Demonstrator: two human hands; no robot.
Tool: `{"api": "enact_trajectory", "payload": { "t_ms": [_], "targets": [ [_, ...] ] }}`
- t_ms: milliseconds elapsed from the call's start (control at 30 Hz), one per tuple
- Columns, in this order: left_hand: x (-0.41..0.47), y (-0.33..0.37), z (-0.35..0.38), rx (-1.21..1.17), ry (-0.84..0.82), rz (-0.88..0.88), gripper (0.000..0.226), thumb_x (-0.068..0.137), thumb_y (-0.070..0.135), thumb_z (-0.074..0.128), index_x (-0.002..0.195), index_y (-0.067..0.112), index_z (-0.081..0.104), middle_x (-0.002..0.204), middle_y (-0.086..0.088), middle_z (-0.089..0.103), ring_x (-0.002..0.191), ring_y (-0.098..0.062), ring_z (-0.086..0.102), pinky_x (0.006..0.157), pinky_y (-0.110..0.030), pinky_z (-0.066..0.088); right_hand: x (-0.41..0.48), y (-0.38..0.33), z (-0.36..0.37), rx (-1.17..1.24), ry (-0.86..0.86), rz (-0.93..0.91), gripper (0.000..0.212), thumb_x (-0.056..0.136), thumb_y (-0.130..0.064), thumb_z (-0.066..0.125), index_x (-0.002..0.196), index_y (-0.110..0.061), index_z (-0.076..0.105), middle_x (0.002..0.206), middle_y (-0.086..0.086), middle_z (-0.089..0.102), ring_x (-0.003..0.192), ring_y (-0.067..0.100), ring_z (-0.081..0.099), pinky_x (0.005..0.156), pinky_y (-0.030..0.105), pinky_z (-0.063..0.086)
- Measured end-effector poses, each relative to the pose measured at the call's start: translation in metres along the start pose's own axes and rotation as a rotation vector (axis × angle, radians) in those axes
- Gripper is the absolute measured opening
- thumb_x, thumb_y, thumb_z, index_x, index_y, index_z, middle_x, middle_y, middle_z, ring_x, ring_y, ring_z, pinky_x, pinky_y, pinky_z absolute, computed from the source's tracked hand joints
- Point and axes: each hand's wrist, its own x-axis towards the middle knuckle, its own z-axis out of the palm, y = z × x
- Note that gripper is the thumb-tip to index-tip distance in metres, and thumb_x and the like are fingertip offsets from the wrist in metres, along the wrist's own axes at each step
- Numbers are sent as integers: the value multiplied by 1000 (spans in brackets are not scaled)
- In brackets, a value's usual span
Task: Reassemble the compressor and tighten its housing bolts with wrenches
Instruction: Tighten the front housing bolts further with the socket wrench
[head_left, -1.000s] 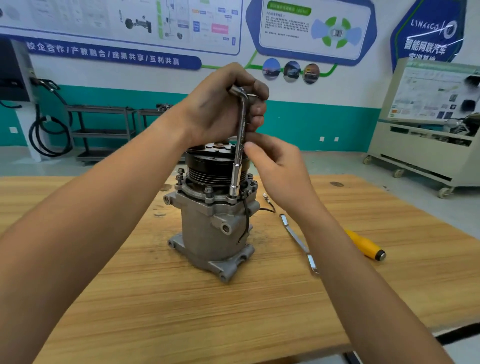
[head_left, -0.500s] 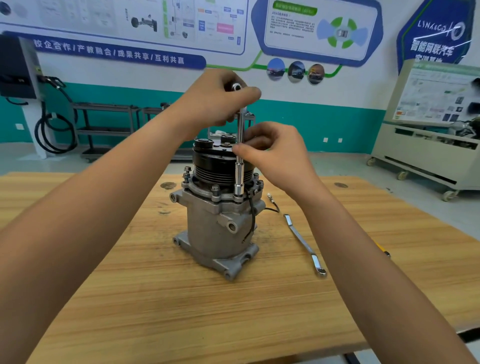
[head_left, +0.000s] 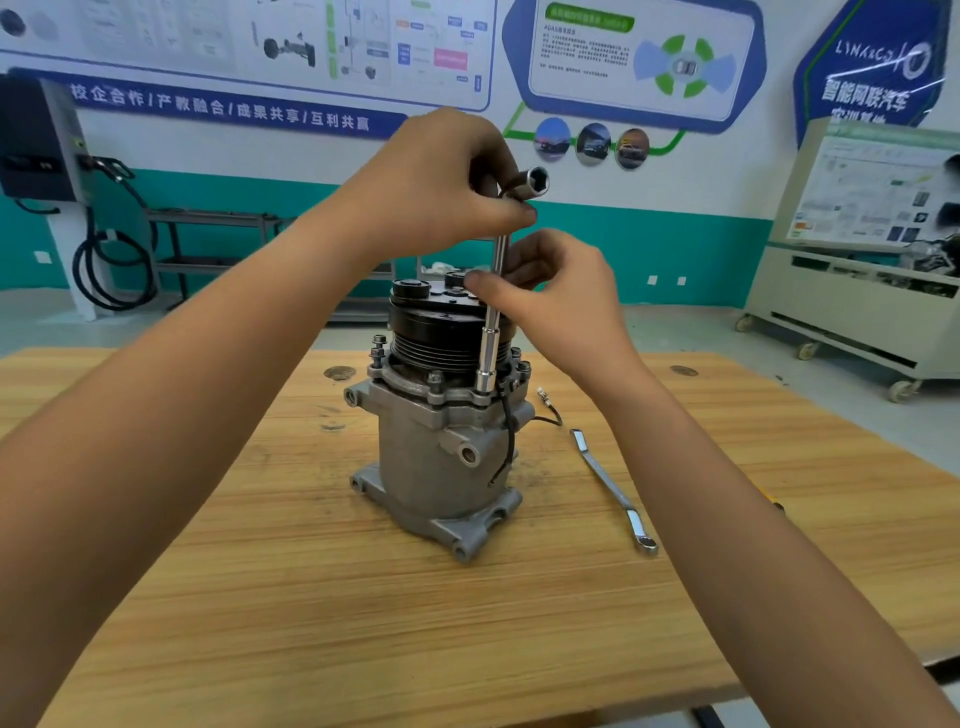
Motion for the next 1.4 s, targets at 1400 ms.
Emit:
{"api": "enact_trajectory", "payload": {
  "t_ms": [1400],
  "targets": [
    [-37,-2,30,-601,49,-298,15,87,9,62,92,22,61,87,9,67,78,3,65,73,-12,50,-8,12,-1,-85,-150,-88,12,87,-15,62,89,-11,73,95,-19,56,125,21,41,103,51,29]
  ]
}}
